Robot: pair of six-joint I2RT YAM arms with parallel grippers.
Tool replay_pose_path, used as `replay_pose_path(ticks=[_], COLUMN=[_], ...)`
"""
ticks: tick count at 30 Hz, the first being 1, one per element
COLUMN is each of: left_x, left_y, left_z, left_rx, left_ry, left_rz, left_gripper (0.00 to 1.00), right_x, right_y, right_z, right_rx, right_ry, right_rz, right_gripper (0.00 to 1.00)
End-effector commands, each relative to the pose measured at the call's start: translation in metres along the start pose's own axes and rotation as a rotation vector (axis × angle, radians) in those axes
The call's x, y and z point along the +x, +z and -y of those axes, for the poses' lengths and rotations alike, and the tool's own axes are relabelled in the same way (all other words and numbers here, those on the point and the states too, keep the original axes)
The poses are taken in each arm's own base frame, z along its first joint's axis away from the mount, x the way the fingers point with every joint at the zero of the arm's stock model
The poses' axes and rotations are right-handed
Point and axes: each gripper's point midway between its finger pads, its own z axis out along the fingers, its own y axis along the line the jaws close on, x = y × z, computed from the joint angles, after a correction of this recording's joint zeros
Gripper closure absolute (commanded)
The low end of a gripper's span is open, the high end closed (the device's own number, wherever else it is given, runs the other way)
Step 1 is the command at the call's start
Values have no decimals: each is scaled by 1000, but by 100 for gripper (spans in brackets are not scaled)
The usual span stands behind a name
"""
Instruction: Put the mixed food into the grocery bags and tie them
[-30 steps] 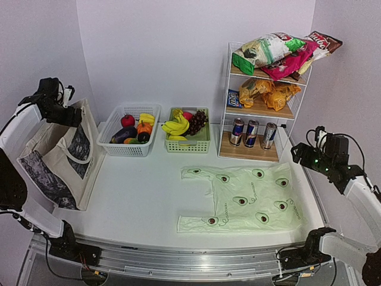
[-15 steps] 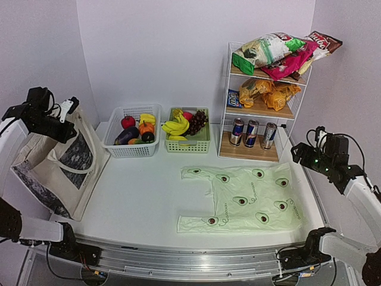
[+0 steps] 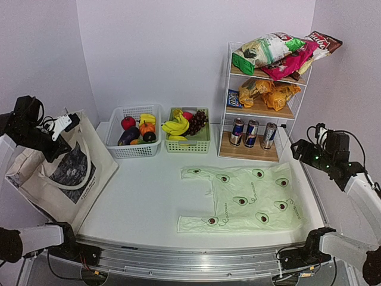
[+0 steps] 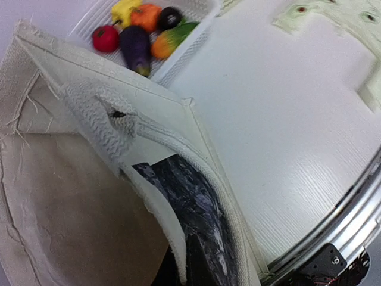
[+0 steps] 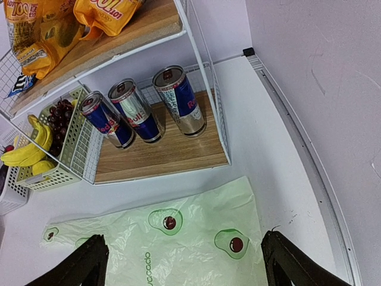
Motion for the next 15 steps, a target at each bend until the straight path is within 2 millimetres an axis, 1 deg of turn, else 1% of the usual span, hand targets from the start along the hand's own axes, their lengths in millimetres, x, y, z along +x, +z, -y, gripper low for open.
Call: replay_pose_path(ticks=[1,3,5,6,9,12,14,15], left_x=[-31,-38,-44,-44,-59,-63,-65,-69], left_y=[5,19,38,47,66,89,100,102], left_z=[44,34,13,4,-31,-67,-93,-102], left_rx=[242,213,105,57,-73,-162,-267,-318], left_ry=[177,246,350,393,481,516,558,599], left_rz=[243,285,306,302,315,257,226,234], left_gripper=[100,100,100,100,100,100,100,100], right_x=[-17,-18,-20,-21,-23,-24,-24,-24], right_y=[-9,-11,-14,-16,-20,-23,-24,-24], right_z=[-9,-9,-10,-10,-9,-9,-9,-10], right_rx=[-30,-30,-32,-32,-29,-26,-28,-29], right_ry=[1,3,5,6,9,13,15,14], right_rz=[45,50,56,62,72,76,77,76], right_gripper=[13,13,13,13,13,13,13,13])
